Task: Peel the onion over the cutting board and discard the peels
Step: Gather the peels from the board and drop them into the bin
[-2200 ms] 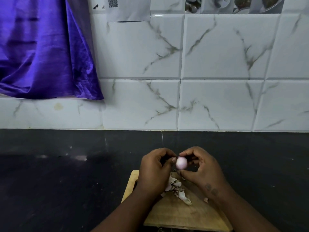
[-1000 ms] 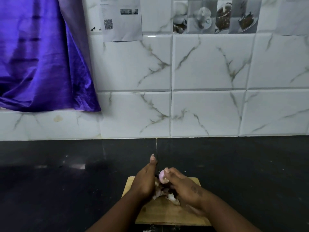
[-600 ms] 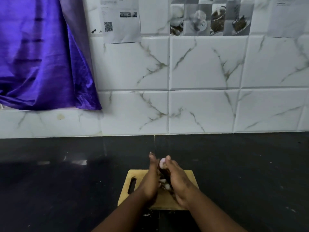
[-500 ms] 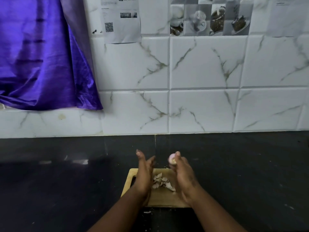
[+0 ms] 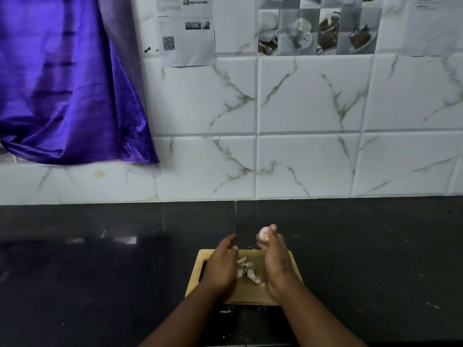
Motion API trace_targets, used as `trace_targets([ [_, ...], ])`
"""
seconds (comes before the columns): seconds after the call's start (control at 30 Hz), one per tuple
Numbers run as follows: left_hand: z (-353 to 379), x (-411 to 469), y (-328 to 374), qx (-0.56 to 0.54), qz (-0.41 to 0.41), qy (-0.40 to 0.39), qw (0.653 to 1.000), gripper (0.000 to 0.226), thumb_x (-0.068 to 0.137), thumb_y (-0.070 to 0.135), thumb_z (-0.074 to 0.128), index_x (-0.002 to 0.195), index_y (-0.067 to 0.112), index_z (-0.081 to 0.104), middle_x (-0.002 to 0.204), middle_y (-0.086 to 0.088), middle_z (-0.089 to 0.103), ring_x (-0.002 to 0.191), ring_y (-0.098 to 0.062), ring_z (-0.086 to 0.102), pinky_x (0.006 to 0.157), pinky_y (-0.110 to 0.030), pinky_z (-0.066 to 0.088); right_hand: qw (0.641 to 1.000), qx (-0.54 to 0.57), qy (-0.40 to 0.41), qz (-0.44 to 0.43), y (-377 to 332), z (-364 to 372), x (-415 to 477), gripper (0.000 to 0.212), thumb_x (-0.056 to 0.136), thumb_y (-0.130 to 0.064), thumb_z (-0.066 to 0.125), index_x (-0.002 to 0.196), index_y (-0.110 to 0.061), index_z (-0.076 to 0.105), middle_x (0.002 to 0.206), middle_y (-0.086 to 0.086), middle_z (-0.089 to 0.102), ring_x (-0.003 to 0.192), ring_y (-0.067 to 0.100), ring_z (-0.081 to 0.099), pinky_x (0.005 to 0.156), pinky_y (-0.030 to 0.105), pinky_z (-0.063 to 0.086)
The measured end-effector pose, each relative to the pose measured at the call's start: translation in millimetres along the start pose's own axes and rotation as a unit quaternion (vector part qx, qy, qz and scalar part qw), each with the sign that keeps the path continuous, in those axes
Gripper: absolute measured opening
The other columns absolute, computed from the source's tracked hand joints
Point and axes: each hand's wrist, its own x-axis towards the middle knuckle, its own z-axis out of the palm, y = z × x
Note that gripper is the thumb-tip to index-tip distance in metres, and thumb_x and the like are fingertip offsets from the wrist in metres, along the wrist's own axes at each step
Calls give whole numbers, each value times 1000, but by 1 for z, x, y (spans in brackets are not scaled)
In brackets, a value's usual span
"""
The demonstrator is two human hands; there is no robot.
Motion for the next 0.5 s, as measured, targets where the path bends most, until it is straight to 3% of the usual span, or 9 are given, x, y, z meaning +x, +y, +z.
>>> trace_targets([
  [0.1, 2, -3, 1, 240, 94, -110, 960, 58, 114, 27, 36, 169, 31, 19, 178, -1, 18, 165, -21, 11, 131, -34, 14, 999, -8, 23, -21, 5, -10, 7, 40, 105, -61, 35, 104, -29, 60, 124, 10, 68, 113, 25, 63, 109, 49, 47],
  [0.2, 8, -3, 0, 394, 110, -184, 894, 63, 112, 48, 35, 169, 38, 11, 180, -1, -1, 166, -25, -8, 133, -44, 6, 1000, 4, 22, -20, 7, -10, 7, 40, 106, -59, 37, 102, -28, 62, 115, 9, 70, 105, 21, 67, 96, 43, 53],
  [0.3, 9, -5, 3, 465, 113, -189, 857, 63, 111, 51, 36, 169, 32, 19, 179, -4, 12, 166, -25, 10, 133, -43, 16, 1000, -9, 20, -22, 7, -12, 7, 36, 106, -59, 35, 100, -33, 59, 118, 6, 69, 112, 22, 63, 100, 43, 47],
  [0.43, 17, -16, 10, 475, 119, -147, 859, 50, 112, 27, 48, 161, 26, 40, 172, 0, 34, 152, -19, 44, 125, -37, 39, 997, -52, 25, -42, 6, -9, 4, 35, 108, -55, 35, 103, -29, 59, 111, 6, 67, 108, 24, 62, 87, 38, 43],
  [0.5, 23, -28, 13, 469, 134, -102, 867, 42, 108, 16, 56, 149, 25, 57, 158, 3, 53, 136, -15, 58, 115, -34, 50, 997, -71, 11, -36, 5, -7, 2, 38, 107, -55, 36, 108, -24, 58, 114, 9, 66, 108, 27, 62, 90, 41, 48],
])
